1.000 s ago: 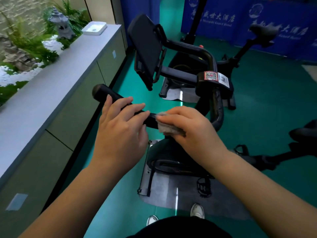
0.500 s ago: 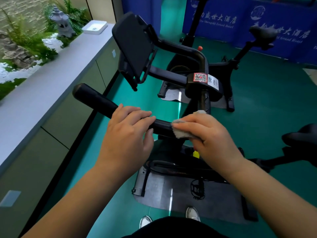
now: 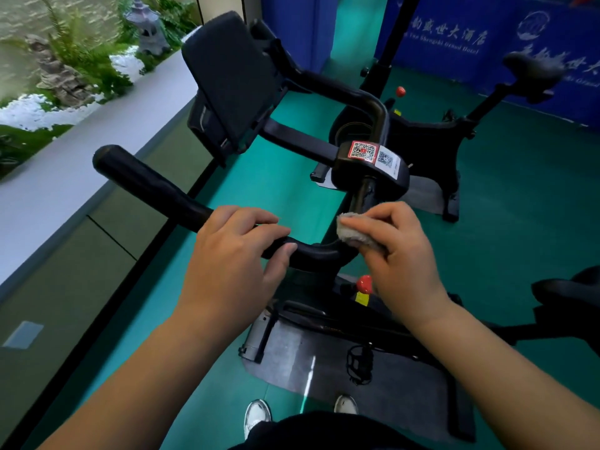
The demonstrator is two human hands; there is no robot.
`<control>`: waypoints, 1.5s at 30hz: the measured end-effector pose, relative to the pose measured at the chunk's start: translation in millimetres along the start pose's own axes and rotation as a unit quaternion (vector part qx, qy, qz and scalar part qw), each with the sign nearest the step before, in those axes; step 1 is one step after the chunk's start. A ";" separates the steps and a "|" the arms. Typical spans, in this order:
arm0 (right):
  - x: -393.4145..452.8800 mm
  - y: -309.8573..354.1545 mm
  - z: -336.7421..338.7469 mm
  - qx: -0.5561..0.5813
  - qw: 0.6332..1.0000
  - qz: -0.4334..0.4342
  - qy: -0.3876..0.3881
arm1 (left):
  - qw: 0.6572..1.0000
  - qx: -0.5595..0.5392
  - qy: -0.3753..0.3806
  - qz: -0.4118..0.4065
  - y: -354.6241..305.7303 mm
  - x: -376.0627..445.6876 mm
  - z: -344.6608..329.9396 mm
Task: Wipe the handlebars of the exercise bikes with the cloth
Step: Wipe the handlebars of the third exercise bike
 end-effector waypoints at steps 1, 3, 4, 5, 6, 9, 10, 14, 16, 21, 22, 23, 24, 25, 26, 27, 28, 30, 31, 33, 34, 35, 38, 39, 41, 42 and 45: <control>1.4 -2.9 0.3 0.011 1.000 -0.011 -0.005 | 1.000 0.003 -0.003 0.007 -1.4 0.3 -0.3; -3.3 0.9 -3.1 0.032 0.999 -0.006 -0.007 | 1.000 0.008 -0.012 0.018 -4.1 0.4 -1.3; -7.8 5.0 -5.4 0.039 0.999 0.006 -0.001 | 1.000 0.012 -0.015 0.022 -5.6 0.4 -1.9; -11.4 8.2 -6.9 0.045 0.999 0.020 0.008 | 0.999 0.018 -0.018 0.026 -6.9 0.6 -2.3; -12.4 8.3 -7.4 0.049 0.998 0.030 0.017 | 0.999 0.022 -0.020 0.031 -7.7 0.9 -2.9; 8.3 -12.9 -3.6 0.051 0.999 0.007 0.005 | 0.998 0.029 -0.023 0.053 -8.7 2.5 -4.9; 19.7 -24.0 -1.0 0.056 0.998 -0.026 -0.010 | 0.997 0.031 -0.023 0.061 -8.8 3.3 -5.8; 31.1 -37.2 -0.1 0.100 0.993 -0.068 0.004 | 0.995 0.040 -0.036 0.081 -12.5 5.4 -10.2; 15.0 -26.3 -0.8 0.103 0.994 -0.017 0.030 | 0.994 0.047 -0.047 0.090 -14.8 5.6 -12.2; 42.3 -43.5 1.5 0.054 0.998 0.006 0.020 | 0.991 0.058 -0.057 0.107 -16.9 8.7 -15.4; 54.2 -50.4 1.1 0.045 0.999 -0.016 0.011 | 0.990 0.061 -0.055 0.112 -16.7 9.5 -15.6; 61.6 -54.7 0.4 0.043 0.999 -0.032 0.010 | 0.990 0.064 -0.052 0.118 -16.5 9.6 -15.8; 63.2 -56.1 -0.9 0.046 0.998 -0.041 0.012 | 0.989 0.066 -0.048 0.124 -16.3 9.5 -16.2; 59.2 -53.8 -1.1 0.055 0.998 -0.039 0.018 | 0.988 0.068 -0.046 0.129 -16.2 9.2 -16.5; 51.0 -49.4 -0.1 0.065 0.997 -0.026 0.025 | 0.988 0.069 -0.045 0.133 -16.0 8.9 -16.9; 40.4 -43.9 1.3 0.073 0.997 -0.007 0.032 | 0.987 0.070 -0.046 0.135 -16.1 8.6 -17.3; 30.5 -38.9 2.8 0.078 0.996 0.013 0.038 | 0.987 0.071 -0.049 0.135 -16.1 8.6 -17.7; 24.7 -38.3 3.4 0.073 0.995 0.037 0.048 | 0.987 0.072 -0.054 0.133 -16.3 9.3 -17.9; 31.1 -41.6 3.2 0.063 0.996 0.037 0.045 | 0.987 0.074 -0.056 0.132 -16.3 9.8 -17.7; 52.3 -51.7 2.3 0.044 0.999 0.011 0.022 | 0.987 0.078 -0.057 0.132 -15.7 10.9 -17.1; 61.6 -55.9 2.0 0.039 0.999 -0.004 0.011 | 0.986 0.078 -0.057 0.133 -15.5 11.3 -16.9; 66.2 -57.3 1.6 0.042 0.999 -0.016 0.004 | 0.986 0.077 -0.058 0.133 -15.1 11.7 -16.8; 48.7 -48.8 0.4 0.068 0.997 -0.030 0.025 | 0.987 0.075 -0.060 0.133 -14.2 12.5 -17.2; 39.0 -43.3 1.3 0.069 0.997 -0.016 0.036 | 0.987 0.073 -0.061 0.132 -14.0 12.5 -17.6; 27.3 -35.5 3.7 0.061 0.996 0.023 0.063 | 0.987 0.069 -0.064 0.130 -13.2 12.8 -17.7; 30.1 -35.4 4.9 0.053 0.995 0.035 0.073 | 0.987 0.066 -0.065 0.128 -12.7 13.0 -17.7; 64.2 -42.5 8.2 0.016 0.996 0.037 0.075 | 0.988 0.060 -0.066 0.122 -9.7 14.3 -16.4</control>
Point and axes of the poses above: each hand's wrist, its own x-axis towards the middle knuckle, its own z-axis out of the back of the hand, y = z × x, the point moved 5 cm from there along x, towards the middle knuckle, and after that the axes turned 2 degrees about -z, right-handed, at the moved point
